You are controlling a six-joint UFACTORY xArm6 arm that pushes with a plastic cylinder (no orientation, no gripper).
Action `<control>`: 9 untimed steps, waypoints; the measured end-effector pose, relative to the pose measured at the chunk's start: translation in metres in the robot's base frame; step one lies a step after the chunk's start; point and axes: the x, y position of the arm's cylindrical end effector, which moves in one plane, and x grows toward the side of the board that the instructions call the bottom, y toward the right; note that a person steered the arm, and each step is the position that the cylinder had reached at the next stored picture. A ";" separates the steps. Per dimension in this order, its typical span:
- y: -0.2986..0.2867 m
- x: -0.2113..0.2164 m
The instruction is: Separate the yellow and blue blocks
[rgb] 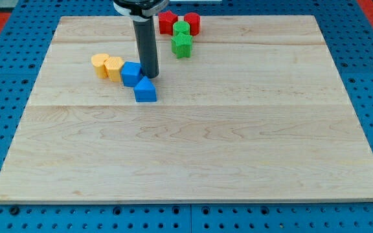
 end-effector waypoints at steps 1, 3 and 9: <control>-0.001 -0.007; -0.012 -0.025; -0.053 0.005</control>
